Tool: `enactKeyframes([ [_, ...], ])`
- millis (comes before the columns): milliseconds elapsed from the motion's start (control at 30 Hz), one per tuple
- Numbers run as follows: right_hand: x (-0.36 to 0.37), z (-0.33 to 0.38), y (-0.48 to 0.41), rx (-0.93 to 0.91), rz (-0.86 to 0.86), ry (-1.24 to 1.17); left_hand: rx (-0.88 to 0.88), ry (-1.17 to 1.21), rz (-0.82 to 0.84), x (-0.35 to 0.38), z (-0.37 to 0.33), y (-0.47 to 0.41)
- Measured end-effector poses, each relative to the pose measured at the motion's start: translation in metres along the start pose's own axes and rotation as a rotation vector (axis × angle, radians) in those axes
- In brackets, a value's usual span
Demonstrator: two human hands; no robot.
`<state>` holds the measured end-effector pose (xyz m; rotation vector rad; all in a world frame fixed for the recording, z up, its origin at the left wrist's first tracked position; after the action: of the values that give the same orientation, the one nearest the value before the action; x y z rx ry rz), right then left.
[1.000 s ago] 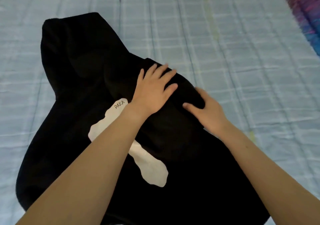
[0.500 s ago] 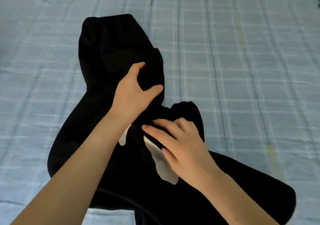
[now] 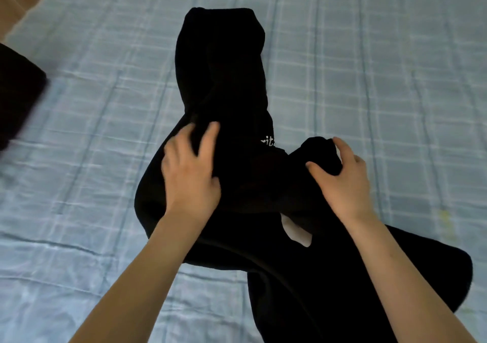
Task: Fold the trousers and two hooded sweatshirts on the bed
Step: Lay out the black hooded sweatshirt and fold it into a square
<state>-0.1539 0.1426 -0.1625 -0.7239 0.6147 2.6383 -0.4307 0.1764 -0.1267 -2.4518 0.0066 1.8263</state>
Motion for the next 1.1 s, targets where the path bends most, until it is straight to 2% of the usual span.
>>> enactKeyframes([
  [67,0.005,0.002,-0.004,-0.003,0.047,-0.107,0.344,0.042,-0.013,-0.008,-0.044,-0.017],
  [100,0.002,0.004,-0.002,-0.022,0.028,-0.151,0.418,0.107,0.061,-0.004,-0.06,-0.024],
  [200,-0.021,0.016,0.018,-0.118,-0.079,-0.319,0.356,0.249,0.354,0.025,-0.085,-0.041],
  [267,-0.047,0.03,0.035,-0.211,-0.142,-0.519,0.317,0.167,0.544,0.054,-0.091,-0.042],
  [333,-0.078,0.029,0.045,-0.259,-0.243,-0.708,0.318,0.037,0.599,0.069,-0.088,-0.043],
  [400,-0.094,0.007,0.047,-0.182,-0.33,-0.716,0.336,0.002,0.545,0.067,-0.088,-0.045],
  [500,-0.079,-0.031,0.042,0.011,-0.251,-0.58,0.371,0.077,0.398,0.053,-0.094,-0.045],
  [567,-0.068,-0.041,0.041,0.061,-0.197,-0.578,0.384,0.13,0.282,0.042,-0.092,-0.044],
  [733,-0.093,-0.027,0.029,-0.035,-0.243,-0.635,0.48,0.169,-0.01,0.018,-0.115,-0.046],
  [867,-0.143,-0.007,0.001,-0.139,-0.328,-0.706,0.526,0.213,-0.187,-0.013,-0.157,-0.067],
  [933,-0.173,0.002,-0.021,-0.191,-0.369,-0.749,0.454,0.301,-0.24,-0.025,-0.177,-0.089],
  [1033,-0.222,0.022,-0.064,-0.314,-0.45,-0.77,0.224,0.571,-0.285,-0.028,-0.197,-0.132],
  [1100,-0.245,0.022,-0.102,-0.313,-0.517,-0.758,0.127,0.652,-0.268,-0.011,-0.214,-0.161],
])
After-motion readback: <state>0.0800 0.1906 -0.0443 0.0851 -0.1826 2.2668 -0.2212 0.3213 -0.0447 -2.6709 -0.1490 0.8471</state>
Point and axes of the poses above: each hand's wrist, its own y-axis away from the middle knuckle, its own x-axis out of the palm, z = x × y, the point moved 10 cm from there along -y, towards the middle knuckle, and after that the axes turned 5 degrees about -y, right-handed, at the moved point
